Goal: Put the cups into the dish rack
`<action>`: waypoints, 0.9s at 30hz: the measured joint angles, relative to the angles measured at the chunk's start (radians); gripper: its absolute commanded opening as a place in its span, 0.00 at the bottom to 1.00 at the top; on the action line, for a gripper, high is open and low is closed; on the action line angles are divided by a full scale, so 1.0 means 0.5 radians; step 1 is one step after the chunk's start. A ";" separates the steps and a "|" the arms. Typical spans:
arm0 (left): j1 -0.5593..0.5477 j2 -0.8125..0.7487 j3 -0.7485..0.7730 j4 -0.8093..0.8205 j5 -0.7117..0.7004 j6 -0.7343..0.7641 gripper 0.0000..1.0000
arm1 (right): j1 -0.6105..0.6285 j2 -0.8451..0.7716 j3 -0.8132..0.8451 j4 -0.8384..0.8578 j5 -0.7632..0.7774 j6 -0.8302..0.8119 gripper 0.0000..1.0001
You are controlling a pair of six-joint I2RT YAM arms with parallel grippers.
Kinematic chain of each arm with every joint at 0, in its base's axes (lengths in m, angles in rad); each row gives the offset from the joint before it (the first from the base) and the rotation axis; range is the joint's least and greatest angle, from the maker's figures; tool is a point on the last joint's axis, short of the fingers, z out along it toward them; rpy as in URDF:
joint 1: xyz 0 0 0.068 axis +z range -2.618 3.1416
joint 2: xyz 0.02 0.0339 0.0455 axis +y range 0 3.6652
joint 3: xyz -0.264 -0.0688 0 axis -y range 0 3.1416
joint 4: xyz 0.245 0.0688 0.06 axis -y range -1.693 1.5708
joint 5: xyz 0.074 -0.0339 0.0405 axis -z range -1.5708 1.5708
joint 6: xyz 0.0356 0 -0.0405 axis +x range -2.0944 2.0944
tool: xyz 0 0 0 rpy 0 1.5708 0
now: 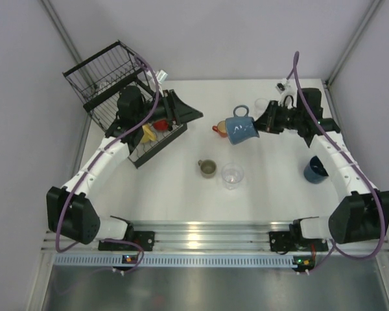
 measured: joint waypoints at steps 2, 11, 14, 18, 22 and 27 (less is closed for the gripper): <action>-0.001 0.000 -0.001 -0.002 -0.011 0.001 0.70 | 0.007 -0.032 0.000 -0.079 0.198 -0.027 0.00; -0.004 -0.043 -0.043 -0.322 -0.381 0.154 0.69 | 0.012 -0.095 -0.018 -0.420 1.187 -0.135 0.00; -0.004 -0.063 -0.087 -0.465 -0.512 0.211 0.68 | 0.027 -0.095 -0.089 -0.415 1.368 -0.095 0.00; -0.006 -0.086 -0.120 -0.655 -0.658 0.268 0.67 | 0.102 -0.074 -0.186 -0.414 1.559 -0.010 0.00; -0.010 -0.109 -0.121 -0.759 -0.735 0.317 0.67 | 0.243 0.015 -0.200 -0.369 1.655 0.065 0.00; -0.014 -0.162 -0.138 -0.810 -0.774 0.370 0.68 | 0.350 0.160 -0.200 -0.281 1.640 0.001 0.00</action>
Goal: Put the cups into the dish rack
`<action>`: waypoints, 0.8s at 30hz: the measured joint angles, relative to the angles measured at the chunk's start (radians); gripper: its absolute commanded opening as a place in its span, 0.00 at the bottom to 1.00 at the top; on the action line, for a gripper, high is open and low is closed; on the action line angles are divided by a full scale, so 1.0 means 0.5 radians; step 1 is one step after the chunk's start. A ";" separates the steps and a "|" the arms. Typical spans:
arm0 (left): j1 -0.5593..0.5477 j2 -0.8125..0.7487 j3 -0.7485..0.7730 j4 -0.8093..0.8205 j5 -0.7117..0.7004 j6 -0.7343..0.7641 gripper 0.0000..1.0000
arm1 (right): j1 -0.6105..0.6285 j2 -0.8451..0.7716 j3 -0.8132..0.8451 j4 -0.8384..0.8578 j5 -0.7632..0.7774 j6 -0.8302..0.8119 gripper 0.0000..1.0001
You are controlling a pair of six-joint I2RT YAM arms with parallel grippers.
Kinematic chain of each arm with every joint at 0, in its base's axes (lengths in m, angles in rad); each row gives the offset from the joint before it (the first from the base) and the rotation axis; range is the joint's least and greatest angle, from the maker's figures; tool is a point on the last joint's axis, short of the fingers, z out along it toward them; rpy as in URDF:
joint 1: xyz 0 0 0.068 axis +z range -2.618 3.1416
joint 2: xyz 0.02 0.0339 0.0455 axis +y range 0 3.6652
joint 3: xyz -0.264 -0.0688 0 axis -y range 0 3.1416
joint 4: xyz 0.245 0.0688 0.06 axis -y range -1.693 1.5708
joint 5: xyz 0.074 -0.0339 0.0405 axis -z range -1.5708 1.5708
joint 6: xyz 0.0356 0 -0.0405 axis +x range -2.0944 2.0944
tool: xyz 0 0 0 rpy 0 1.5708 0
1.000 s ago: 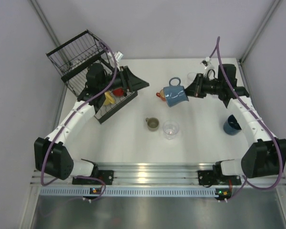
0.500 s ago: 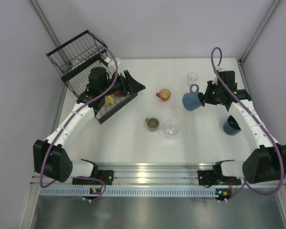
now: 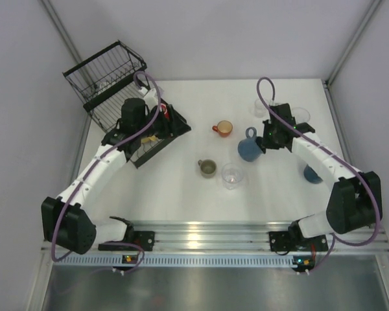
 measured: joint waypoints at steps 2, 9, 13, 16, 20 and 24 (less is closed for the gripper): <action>0.000 -0.020 -0.011 -0.009 -0.006 0.013 0.68 | 0.018 0.053 0.002 0.022 -0.027 -0.095 0.00; -0.001 -0.052 -0.040 -0.027 -0.015 0.048 0.69 | 0.063 0.117 0.037 0.025 -0.068 -0.513 0.00; -0.001 -0.052 -0.050 -0.034 -0.016 0.056 0.69 | 0.093 0.140 0.073 0.037 -0.004 -0.703 0.00; -0.002 -0.052 -0.053 -0.034 -0.021 0.064 0.69 | 0.121 0.172 0.085 0.037 0.056 -0.823 0.00; -0.002 -0.052 -0.069 -0.034 -0.022 0.065 0.69 | 0.175 0.217 0.084 0.050 0.111 -0.972 0.00; -0.002 -0.052 -0.079 -0.035 -0.024 0.046 0.68 | 0.247 0.237 0.081 0.108 0.154 -1.048 0.00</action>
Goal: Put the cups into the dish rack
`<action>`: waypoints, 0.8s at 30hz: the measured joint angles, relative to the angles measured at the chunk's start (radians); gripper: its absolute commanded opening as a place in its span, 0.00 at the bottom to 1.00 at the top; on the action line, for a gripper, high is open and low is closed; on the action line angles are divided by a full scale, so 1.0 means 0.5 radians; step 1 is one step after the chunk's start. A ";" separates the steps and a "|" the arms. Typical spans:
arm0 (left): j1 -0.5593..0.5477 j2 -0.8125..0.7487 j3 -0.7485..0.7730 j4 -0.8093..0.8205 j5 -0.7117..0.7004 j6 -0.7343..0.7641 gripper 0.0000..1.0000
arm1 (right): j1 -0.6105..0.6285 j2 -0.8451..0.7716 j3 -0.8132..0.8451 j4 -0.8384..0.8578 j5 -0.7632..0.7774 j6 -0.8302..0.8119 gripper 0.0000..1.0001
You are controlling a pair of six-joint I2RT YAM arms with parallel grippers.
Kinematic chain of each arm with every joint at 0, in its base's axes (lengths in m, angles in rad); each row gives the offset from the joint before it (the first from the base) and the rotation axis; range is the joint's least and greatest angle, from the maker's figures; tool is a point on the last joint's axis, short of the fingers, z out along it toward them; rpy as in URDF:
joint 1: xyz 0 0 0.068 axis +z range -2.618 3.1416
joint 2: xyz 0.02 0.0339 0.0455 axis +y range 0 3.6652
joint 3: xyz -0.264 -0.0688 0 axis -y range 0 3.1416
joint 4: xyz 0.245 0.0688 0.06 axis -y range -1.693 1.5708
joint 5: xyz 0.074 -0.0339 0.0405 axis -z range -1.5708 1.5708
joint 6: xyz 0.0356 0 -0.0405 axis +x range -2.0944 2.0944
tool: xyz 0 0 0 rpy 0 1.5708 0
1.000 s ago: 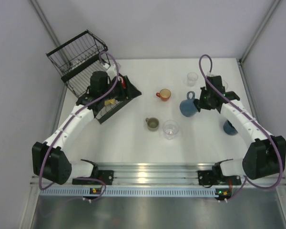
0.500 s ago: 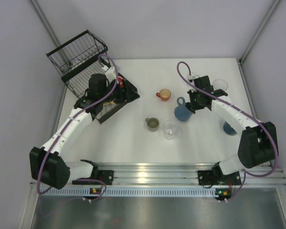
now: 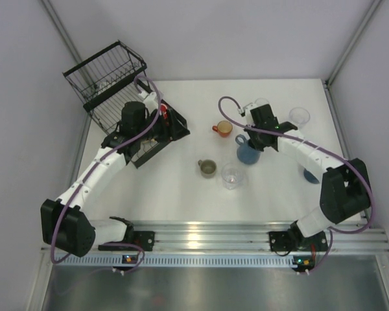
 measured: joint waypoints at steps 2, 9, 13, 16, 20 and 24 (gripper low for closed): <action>0.000 0.000 0.000 -0.002 -0.013 -0.041 0.68 | 0.026 -0.002 -0.005 0.065 0.031 -0.022 0.00; 0.001 0.000 0.001 -0.037 -0.005 -0.279 0.69 | 0.082 -0.111 -0.208 0.417 0.240 -0.089 0.00; 0.002 0.007 0.017 -0.063 0.007 -0.426 0.70 | 0.102 -0.230 -0.331 0.594 0.410 -0.144 0.00; 0.002 0.045 0.083 -0.083 0.042 -0.533 0.72 | 0.135 -0.372 -0.434 0.773 0.542 -0.214 0.00; 0.002 0.098 0.208 -0.089 0.091 -0.663 0.73 | 0.250 -0.597 -0.562 1.118 0.726 -0.416 0.00; 0.002 0.130 0.311 -0.089 0.137 -0.771 0.75 | 0.381 -0.715 -0.636 1.535 0.858 -0.674 0.00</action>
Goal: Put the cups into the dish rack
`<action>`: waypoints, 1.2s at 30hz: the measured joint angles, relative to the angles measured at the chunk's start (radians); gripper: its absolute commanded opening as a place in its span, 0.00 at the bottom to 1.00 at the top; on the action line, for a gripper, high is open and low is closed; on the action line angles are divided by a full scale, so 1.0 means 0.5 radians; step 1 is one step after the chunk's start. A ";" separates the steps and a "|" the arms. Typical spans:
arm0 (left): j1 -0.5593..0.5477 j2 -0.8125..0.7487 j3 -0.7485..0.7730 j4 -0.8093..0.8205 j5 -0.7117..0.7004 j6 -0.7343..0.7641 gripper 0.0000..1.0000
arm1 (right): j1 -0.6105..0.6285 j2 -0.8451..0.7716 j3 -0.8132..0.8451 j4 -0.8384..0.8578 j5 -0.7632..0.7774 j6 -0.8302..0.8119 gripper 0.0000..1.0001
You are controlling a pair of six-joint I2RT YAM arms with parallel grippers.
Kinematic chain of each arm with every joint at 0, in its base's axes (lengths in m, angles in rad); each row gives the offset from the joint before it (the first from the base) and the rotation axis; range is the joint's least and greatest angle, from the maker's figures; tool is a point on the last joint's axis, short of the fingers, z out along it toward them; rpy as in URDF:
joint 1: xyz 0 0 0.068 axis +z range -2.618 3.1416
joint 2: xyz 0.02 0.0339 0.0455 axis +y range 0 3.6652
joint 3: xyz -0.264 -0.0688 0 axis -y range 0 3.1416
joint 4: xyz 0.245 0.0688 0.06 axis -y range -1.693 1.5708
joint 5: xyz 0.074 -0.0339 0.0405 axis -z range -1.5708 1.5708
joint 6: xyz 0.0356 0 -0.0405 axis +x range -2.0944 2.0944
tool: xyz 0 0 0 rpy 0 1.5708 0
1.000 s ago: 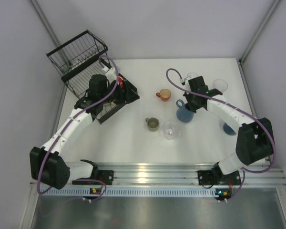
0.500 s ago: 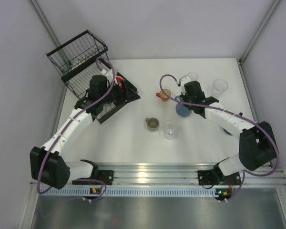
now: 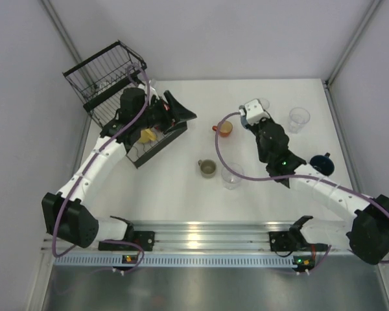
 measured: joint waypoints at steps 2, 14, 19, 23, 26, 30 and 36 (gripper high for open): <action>0.000 0.040 0.071 -0.002 0.051 -0.068 0.75 | 0.097 -0.022 -0.085 0.310 0.080 -0.207 0.00; 0.002 0.162 0.178 0.087 0.441 -0.405 0.69 | 0.733 0.569 -0.404 1.769 0.259 -1.852 0.00; 0.003 0.123 0.027 0.118 0.591 -0.433 0.68 | 0.849 0.577 -0.452 1.848 0.253 -2.054 0.00; 0.004 0.108 -0.101 0.121 0.643 -0.432 0.71 | 0.872 0.577 -0.452 1.926 0.243 -2.135 0.00; 0.004 0.108 -0.120 0.117 0.646 -0.439 0.74 | 0.873 0.576 -0.452 1.946 0.213 -2.211 0.00; 0.004 0.108 -0.118 0.182 0.678 -0.499 0.75 | 0.880 0.575 -0.449 1.951 0.108 -2.348 0.00; 0.004 0.132 -0.032 0.278 0.746 -0.558 0.73 | 0.916 0.544 -0.409 1.949 -0.044 -2.529 0.00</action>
